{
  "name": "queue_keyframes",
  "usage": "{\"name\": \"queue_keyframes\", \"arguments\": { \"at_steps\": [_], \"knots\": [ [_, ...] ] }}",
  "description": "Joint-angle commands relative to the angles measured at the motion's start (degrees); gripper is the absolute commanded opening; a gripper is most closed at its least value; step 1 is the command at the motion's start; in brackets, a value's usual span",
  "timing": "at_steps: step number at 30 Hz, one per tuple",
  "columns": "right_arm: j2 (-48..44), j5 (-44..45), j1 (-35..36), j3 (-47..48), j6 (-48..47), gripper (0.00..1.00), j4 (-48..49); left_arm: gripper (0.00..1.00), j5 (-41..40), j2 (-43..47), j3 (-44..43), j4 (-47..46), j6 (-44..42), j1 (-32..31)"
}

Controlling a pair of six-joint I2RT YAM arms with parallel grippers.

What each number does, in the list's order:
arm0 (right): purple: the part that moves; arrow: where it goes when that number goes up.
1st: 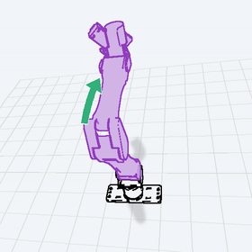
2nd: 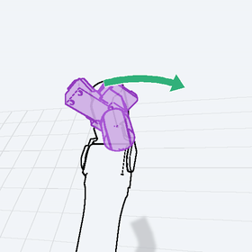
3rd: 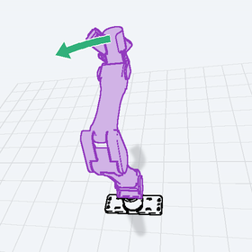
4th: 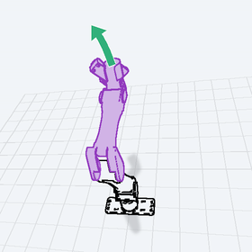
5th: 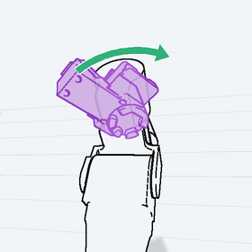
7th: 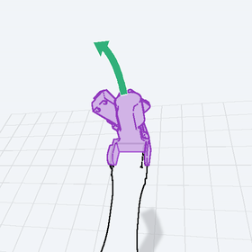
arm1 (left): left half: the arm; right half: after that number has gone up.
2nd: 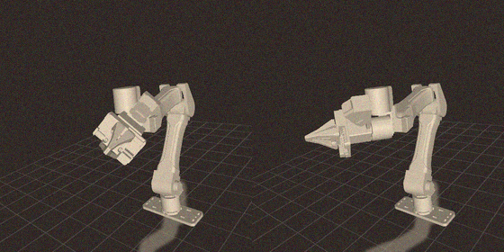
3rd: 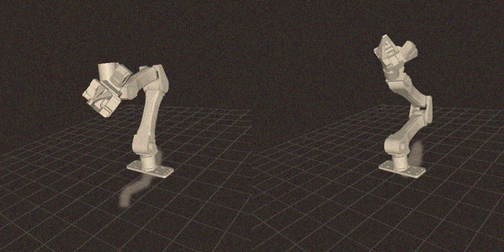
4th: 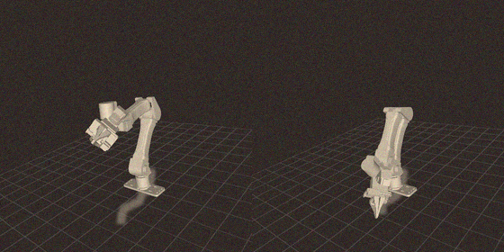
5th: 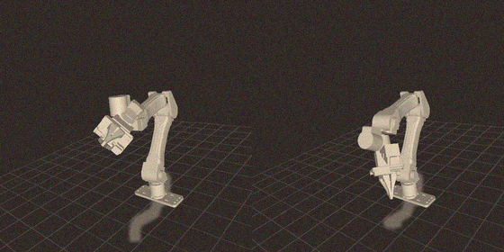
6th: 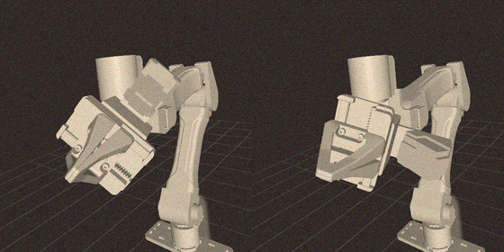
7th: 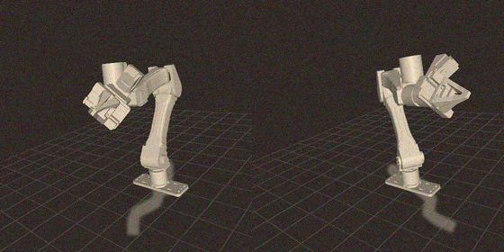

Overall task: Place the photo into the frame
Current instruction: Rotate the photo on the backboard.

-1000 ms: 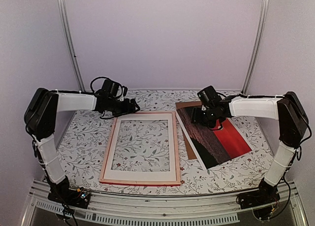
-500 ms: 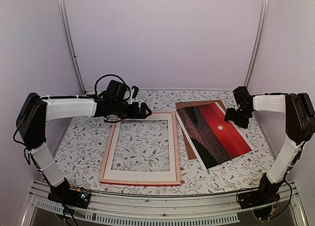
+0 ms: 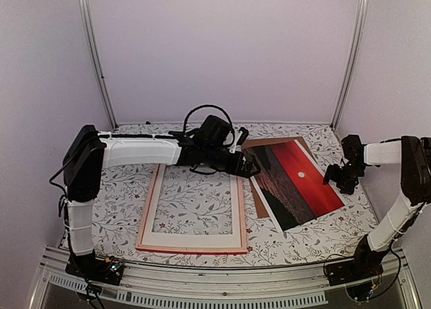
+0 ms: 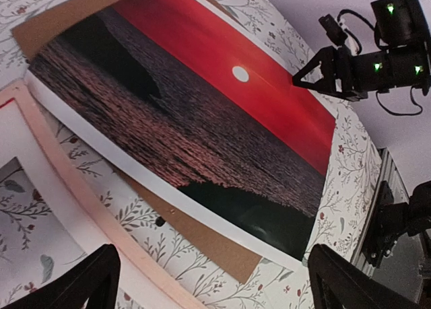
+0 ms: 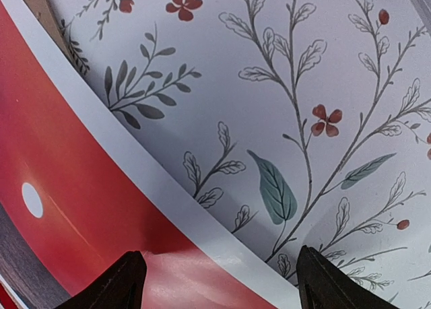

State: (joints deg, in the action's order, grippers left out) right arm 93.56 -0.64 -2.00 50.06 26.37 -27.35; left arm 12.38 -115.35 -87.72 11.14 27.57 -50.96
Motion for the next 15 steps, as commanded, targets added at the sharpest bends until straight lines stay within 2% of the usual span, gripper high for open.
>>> {"name": "queue_keyframes", "arguments": {
  "at_steps": [1,8,15],
  "knots": [
    [-2.03,-5.37,-1.57,-2.98,-1.35,0.80,2.98,1.00,2.27,-7.02,-7.05,4.24,0.16,-3.40],
    [-5.66,-7.87,-1.69,-6.88,-1.00,0.75,4.12,0.93,1.41,-14.31,-13.23,6.10,3.22,-5.09],
    [-10.27,-10.16,-1.69,-9.58,-0.67,0.63,4.50,0.86,0.10,-18.13,-16.11,8.06,5.67,-5.67]
  ]
}}
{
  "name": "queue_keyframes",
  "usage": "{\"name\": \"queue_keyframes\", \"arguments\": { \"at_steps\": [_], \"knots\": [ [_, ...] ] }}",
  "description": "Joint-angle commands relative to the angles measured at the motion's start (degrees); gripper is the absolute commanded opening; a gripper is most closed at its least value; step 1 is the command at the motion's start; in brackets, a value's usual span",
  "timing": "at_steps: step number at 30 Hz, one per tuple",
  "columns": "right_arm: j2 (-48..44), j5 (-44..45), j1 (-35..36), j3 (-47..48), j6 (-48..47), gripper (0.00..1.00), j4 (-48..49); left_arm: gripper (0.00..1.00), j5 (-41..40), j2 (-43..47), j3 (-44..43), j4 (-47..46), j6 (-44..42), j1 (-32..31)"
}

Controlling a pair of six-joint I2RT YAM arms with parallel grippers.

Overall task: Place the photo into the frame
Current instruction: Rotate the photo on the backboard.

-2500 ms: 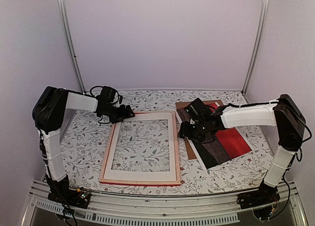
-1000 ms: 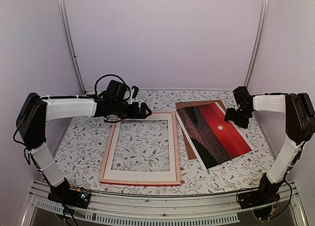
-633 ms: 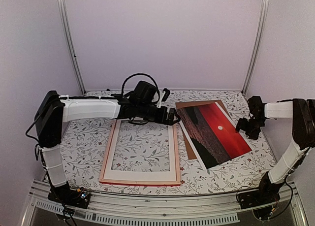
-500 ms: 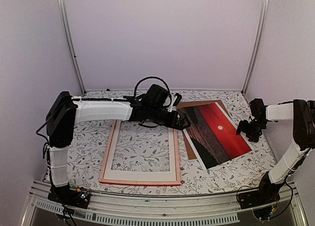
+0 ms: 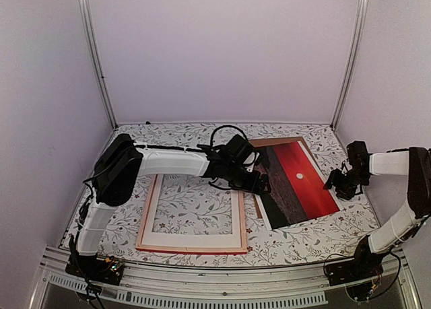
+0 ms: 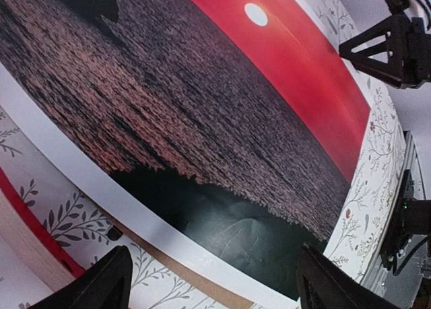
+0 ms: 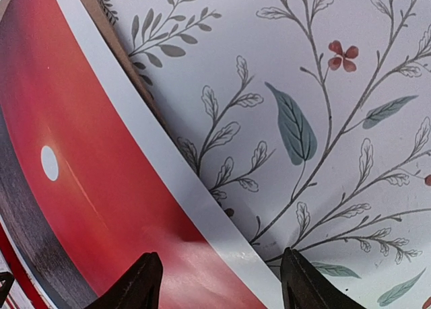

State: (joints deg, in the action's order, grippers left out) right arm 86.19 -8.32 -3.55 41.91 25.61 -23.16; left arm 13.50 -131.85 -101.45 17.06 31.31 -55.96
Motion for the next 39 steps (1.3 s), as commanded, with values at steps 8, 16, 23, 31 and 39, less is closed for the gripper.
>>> {"name": "queue_keyframes", "arguments": {
  "at_steps": [8,16,23,31,39],
  "knots": [
    [-6.38,-4.42,-0.14,-5.07,0.30,0.50,1.13,0.83,-7.00,-2.56,-1.99,6.30,3.77,-0.72],
    [-7.61,-5.50,-0.14,-7.98,0.43,0.49,1.89,0.83,-12.08,-3.68,-1.53,9.29,3.41,-0.53],
    [-9.09,-3.72,0.91,-9.90,2.28,0.54,1.44,0.87,-12.76,-5.17,-2.65,10.71,3.74,-0.43],
    [-8.57,-2.74,4.87,-10.71,3.90,0.52,1.91,0.84,-7.97,-7.62,-3.85,9.71,5.15,-0.06],
    [-10.73,-2.95,7.16,-11.98,5.39,0.50,2.01,0.81,-9.34,-6.05,-0.78,7.74,7.63,2.05]
  ]
}}
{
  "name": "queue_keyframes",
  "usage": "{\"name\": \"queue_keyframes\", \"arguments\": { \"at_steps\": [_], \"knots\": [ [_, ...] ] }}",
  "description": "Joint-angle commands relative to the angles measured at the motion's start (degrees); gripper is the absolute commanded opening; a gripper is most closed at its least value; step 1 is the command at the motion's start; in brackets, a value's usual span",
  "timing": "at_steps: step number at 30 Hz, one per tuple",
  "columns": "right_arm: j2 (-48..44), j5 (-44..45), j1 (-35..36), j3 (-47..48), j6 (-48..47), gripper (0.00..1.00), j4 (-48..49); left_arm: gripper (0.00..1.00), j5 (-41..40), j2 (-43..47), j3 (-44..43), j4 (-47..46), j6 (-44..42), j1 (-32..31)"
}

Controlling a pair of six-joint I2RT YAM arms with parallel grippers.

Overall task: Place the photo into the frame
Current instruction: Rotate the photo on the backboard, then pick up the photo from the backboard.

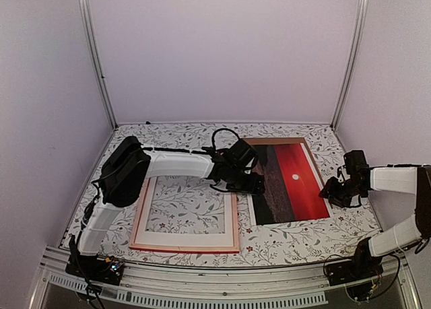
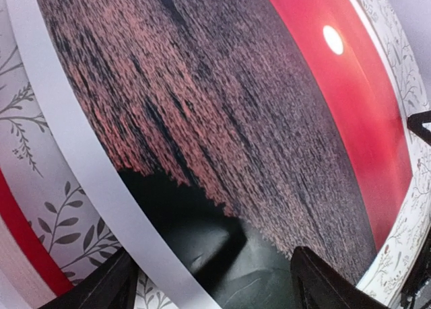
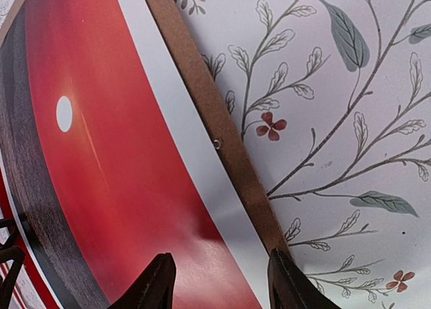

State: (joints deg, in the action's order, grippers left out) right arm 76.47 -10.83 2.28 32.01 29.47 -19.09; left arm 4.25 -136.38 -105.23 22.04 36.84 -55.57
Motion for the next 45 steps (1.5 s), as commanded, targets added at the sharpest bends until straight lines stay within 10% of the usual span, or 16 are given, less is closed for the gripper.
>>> {"name": "queue_keyframes", "arguments": {
  "at_steps": [1,45],
  "knots": [
    [-1.31,-0.36,1.58,-2.04,1.75,0.50,-2.21,0.81,0.10,-1.79,2.90,2.62,2.38,1.88],
    [1.05,-3.19,7.22,-2.21,2.38,0.49,1.66,0.17,22.55,3.14,15.37,-30.87,14.47,7.56]
  ]
}}
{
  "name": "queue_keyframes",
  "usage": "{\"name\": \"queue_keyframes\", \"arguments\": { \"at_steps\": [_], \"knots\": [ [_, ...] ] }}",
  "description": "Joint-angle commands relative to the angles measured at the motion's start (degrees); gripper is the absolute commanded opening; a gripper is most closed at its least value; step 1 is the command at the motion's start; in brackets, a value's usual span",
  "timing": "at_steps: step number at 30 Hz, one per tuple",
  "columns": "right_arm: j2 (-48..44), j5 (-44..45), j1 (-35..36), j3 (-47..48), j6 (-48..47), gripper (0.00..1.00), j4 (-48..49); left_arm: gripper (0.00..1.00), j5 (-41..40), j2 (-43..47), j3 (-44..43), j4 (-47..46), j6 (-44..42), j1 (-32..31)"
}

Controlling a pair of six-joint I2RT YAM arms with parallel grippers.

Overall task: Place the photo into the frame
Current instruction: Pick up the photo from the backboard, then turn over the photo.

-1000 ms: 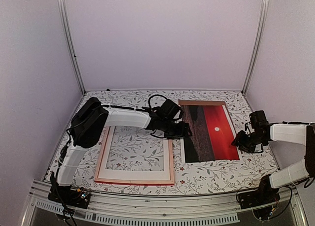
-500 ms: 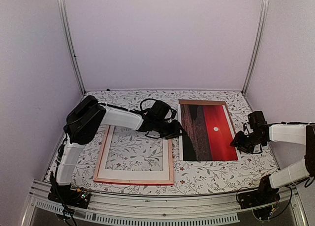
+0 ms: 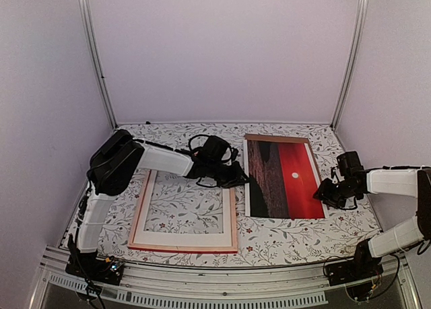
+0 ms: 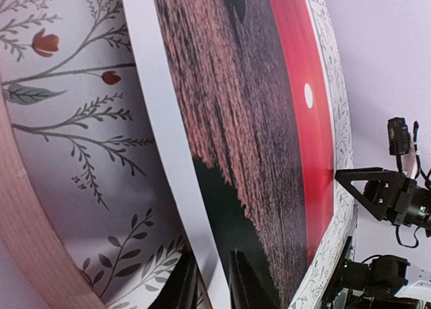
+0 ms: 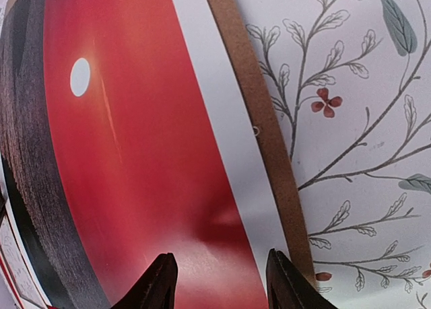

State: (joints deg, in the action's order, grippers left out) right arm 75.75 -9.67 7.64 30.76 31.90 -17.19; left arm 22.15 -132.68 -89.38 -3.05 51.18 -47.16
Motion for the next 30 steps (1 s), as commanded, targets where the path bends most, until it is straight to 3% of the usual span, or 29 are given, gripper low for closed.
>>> {"name": "queue_keyframes", "arguments": {
  "at_steps": [1,6,11,17,23,30],
  "knots": [
    [1.77,-4.87,2.09,-0.97,-0.35,0.49,0.13,0.15,4.99,-0.64,-0.57,-6.25,0.15,-0.79],
    [2.04,-6.20,2.80,-0.83,-0.69,0.49,0.76,0.00,6.06,-0.16,-0.70,-7.61,0.23,-0.58],
    [1.16,-5.95,2.98,0.76,-1.34,0.51,-0.98,0.00,5.54,2.57,1.46,-8.14,0.08,0.22],
    [-2.45,-4.43,4.51,5.75,-2.27,0.61,-5.05,0.00,2.50,7.92,4.83,-4.94,-2.72,1.48],
    [-2.81,-1.70,10.43,15.98,-1.60,0.69,-8.82,0.00,-1.99,14.65,6.20,1.83,-8.19,2.00],
    [3.54,-1.15,19.03,30.53,1.27,0.76,-7.93,0.00,-7.98,23.04,8.49,12.93,-14.50,2.33]
  ]
}}
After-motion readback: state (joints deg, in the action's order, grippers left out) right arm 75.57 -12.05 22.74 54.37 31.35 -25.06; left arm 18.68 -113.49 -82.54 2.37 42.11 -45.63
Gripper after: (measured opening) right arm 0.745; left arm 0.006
